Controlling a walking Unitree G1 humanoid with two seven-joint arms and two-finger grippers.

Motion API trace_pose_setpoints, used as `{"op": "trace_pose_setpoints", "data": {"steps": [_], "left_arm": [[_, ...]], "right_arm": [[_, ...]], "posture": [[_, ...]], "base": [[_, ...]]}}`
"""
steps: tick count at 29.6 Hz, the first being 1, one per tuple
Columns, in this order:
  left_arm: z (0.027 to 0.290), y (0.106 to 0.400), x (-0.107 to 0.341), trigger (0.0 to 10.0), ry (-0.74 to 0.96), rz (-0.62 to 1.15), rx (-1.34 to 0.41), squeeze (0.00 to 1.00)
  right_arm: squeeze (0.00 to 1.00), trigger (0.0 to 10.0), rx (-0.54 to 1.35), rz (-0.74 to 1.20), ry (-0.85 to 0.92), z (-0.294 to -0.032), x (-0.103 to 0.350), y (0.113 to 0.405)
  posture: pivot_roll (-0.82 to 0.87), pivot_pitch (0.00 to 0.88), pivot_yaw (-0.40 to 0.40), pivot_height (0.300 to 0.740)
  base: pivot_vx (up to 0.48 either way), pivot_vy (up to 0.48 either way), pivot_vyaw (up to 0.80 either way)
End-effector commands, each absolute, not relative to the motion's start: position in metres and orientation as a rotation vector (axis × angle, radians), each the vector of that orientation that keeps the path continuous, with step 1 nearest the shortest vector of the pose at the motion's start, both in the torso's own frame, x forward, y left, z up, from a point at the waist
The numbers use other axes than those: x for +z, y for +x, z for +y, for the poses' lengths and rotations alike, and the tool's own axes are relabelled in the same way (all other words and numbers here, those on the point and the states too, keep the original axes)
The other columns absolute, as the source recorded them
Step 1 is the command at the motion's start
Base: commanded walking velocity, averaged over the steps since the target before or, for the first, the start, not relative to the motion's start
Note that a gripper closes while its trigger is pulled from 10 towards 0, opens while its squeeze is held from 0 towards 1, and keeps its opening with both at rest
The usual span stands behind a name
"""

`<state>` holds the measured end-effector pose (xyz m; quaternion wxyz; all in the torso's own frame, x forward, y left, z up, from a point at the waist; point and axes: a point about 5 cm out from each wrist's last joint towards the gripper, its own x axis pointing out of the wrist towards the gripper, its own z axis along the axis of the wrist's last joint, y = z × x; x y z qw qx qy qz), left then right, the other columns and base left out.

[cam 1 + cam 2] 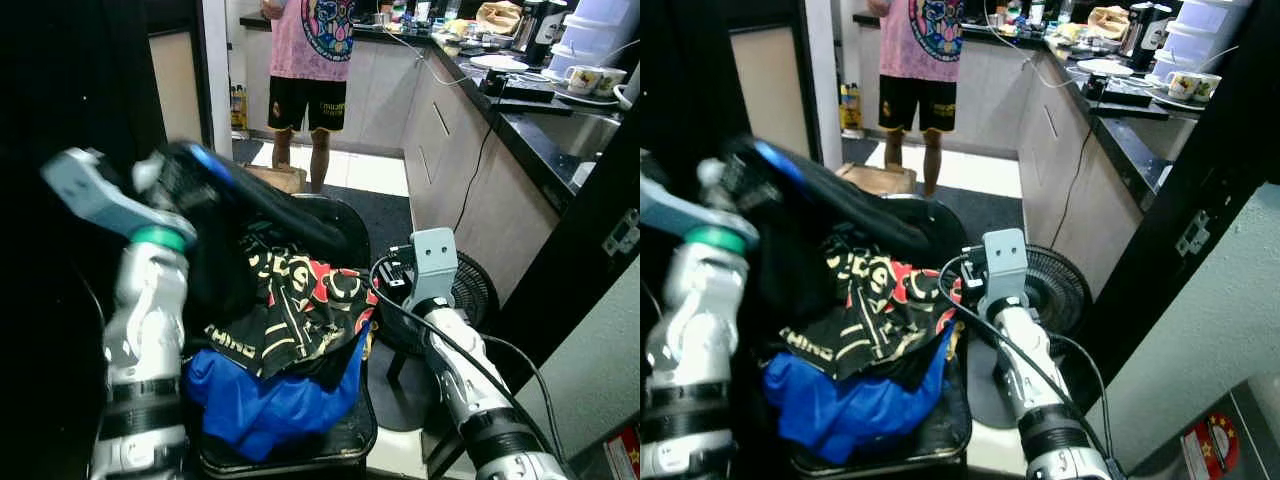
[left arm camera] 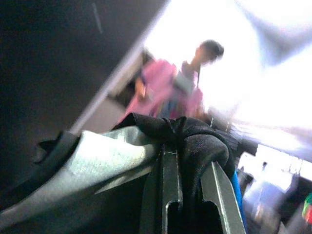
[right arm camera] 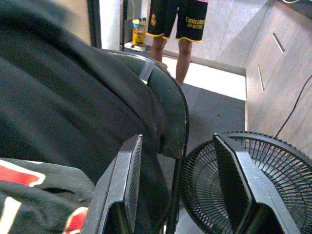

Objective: Clothes washing

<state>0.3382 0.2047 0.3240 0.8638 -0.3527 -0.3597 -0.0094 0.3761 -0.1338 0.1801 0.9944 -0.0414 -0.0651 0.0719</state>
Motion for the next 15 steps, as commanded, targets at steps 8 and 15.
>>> {"op": "trace_pose_setpoints", "data": {"steps": [8, 15], "left_arm": [[0.217, 0.309, 0.364, 0.0, -0.909, -1.018, -0.265, 0.0], [0.214, 0.332, 0.322, 0.0, -0.632, -0.754, -0.062, 0.0]], "right_arm": [[0.0, 10.0, 0.135, -0.098, -0.069, -0.135, 0.172, 0.375], [0.0, 10.0, 0.149, -0.095, -0.069, -0.131, 0.171, 0.374]], "posture": [[-0.01, 0.018, -0.037, 0.74], [-0.01, 0.019, -0.037, 0.74]], "base": [[0.0, 0.0, 0.0], [0.0, 0.0, 0.0]]}}
